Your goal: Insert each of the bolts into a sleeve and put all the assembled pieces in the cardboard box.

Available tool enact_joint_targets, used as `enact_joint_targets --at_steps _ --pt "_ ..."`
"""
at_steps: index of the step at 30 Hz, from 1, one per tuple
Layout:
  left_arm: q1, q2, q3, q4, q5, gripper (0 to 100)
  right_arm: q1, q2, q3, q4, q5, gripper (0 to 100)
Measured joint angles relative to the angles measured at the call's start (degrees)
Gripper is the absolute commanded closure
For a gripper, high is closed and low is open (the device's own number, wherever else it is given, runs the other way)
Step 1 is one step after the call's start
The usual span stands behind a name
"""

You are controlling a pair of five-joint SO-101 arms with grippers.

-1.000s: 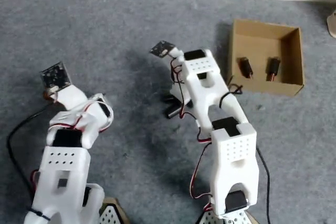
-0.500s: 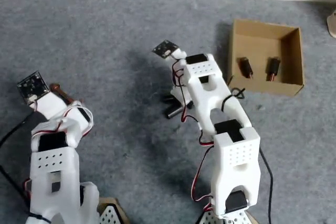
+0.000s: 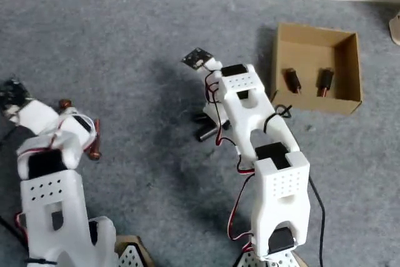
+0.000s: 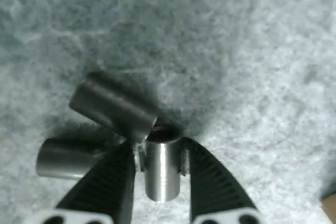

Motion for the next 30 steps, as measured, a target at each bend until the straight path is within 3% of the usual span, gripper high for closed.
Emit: enact_joint_targets --at_steps 12,19,30 --pt "-3.7 34.4 -18.5 0.0 11.3 87 0.0 0.0 0.0 0.0 0.0 99.1" --pt "-5.8 45.7 -25.7 0.0 17.9 87 0.0 0.0 0.0 0.0 0.0 99.1" --pt "-9.1 62.0 -36.9 0.0 19.9 87 0.0 0.0 0.0 0.0 0.0 99.1"
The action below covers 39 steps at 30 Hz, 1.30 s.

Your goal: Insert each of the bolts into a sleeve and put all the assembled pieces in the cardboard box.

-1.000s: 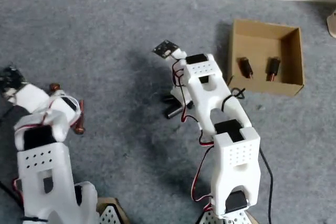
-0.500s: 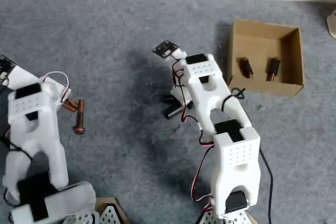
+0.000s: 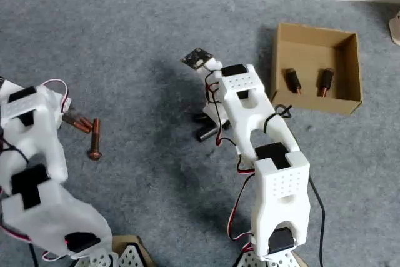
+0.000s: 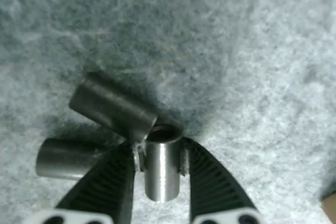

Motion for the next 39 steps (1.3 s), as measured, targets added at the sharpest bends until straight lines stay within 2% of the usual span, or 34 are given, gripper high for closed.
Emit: enact_joint_targets --at_steps 7,21,27,34,37,39 --pt "0.1 9.3 -8.1 0.1 0.0 87 0.0 0.0 0.0 0.0 0.0 99.1" --pt "0.1 17.4 -17.4 1.4 0.0 88 0.0 0.0 0.0 0.0 0.0 99.1" --pt "0.1 22.5 -27.9 11.5 -6.2 88 0.0 0.0 0.0 0.0 0.0 99.1" --pt "0.1 33.1 -47.5 27.6 -11.9 88 0.0 0.0 0.0 0.0 0.0 99.1" --pt "0.1 37.3 -54.9 32.5 -12.0 99 0.0 0.0 0.0 0.0 0.0 99.1" --pt "0.2 39.8 -59.3 34.5 -12.0 98 0.0 0.0 0.0 0.0 0.0 99.1"
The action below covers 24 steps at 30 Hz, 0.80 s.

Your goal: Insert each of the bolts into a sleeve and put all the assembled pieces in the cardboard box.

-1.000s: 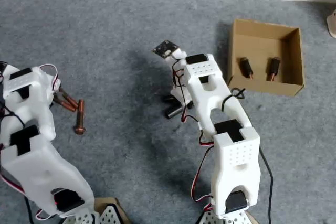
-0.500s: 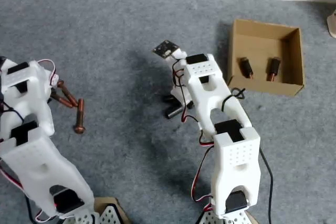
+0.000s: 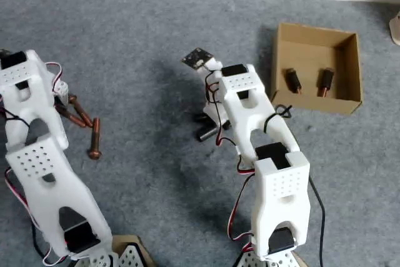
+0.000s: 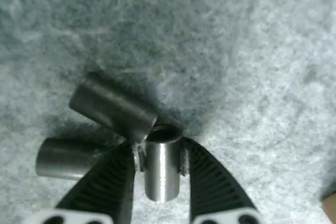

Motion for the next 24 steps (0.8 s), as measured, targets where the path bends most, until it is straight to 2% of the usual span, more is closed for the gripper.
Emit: enact_joint_targets --at_steps 4,10,16,24 --pt "0.0 3.2 -4.9 3.2 -0.4 99 0.0 0.0 0.0 0.0 0.0 99.1" --pt "1.0 4.0 -7.3 4.5 3.1 100 0.0 0.0 0.0 0.0 0.0 99.1" --pt "2.7 5.2 -12.9 6.6 0.3 100 0.0 0.0 0.0 0.0 0.0 99.1" --pt "6.9 6.0 -33.6 15.7 -1.6 100 0.6 0.0 0.2 -0.6 -1.9 99.1"
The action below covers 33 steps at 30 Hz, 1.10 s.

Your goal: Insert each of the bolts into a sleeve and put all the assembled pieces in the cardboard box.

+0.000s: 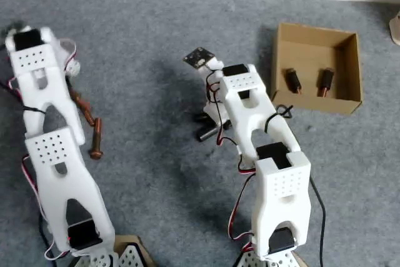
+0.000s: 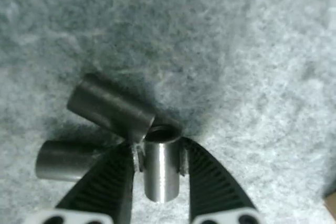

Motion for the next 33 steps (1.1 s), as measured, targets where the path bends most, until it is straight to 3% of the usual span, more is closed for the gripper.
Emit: enact_joint_targets --at_steps 5,17,33 --pt "1.5 0.0 -10.2 0.4 -1.6 100 0.0 -3.0 4.7 -4.0 -0.9 99.1" --pt "6.2 0.0 -19.3 0.6 -4.3 100 0.0 -27.6 40.4 -32.6 -1.1 99.2" --pt "6.8 0.1 -19.5 0.6 -7.8 100 4.9 -43.4 44.9 -33.1 -1.1 99.3"
